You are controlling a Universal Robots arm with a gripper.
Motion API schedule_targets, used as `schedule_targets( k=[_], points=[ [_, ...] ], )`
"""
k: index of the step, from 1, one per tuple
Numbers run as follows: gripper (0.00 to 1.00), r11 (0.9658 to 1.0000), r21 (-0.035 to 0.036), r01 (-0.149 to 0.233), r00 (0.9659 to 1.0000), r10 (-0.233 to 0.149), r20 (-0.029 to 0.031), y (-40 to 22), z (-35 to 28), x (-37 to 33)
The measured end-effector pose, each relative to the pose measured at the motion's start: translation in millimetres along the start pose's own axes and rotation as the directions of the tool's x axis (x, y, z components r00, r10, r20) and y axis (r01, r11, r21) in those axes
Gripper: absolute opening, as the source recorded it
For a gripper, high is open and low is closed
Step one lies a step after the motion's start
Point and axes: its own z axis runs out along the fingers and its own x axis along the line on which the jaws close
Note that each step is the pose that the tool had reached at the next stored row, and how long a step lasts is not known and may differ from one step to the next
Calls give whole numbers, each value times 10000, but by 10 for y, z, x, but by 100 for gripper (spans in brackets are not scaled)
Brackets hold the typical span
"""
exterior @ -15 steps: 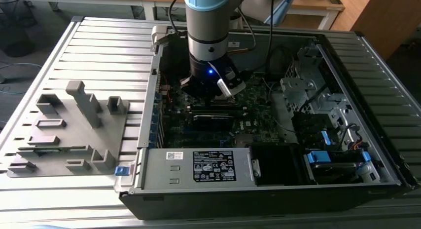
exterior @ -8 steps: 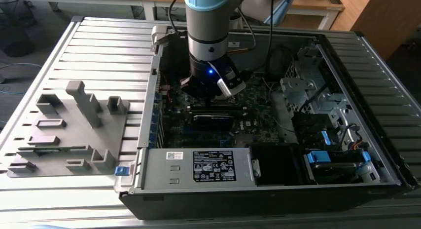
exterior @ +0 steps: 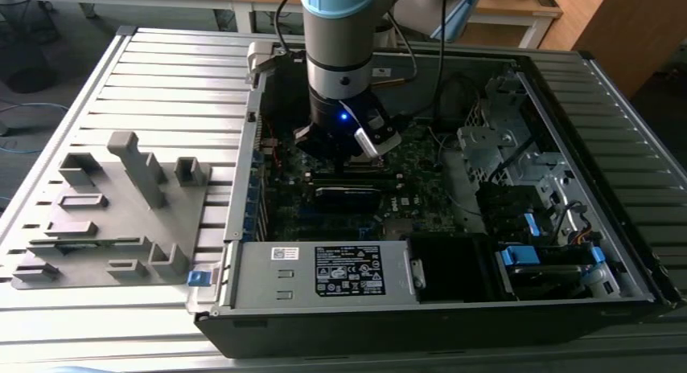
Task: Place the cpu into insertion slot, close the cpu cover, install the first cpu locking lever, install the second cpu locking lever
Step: 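Install the second cpu locking lever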
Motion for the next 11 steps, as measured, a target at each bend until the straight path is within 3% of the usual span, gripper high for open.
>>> schedule_targets(
  k=[11],
  points=[
    [11,10000,-5,59,10000,-59,-2,0,0,0]
  ],
)
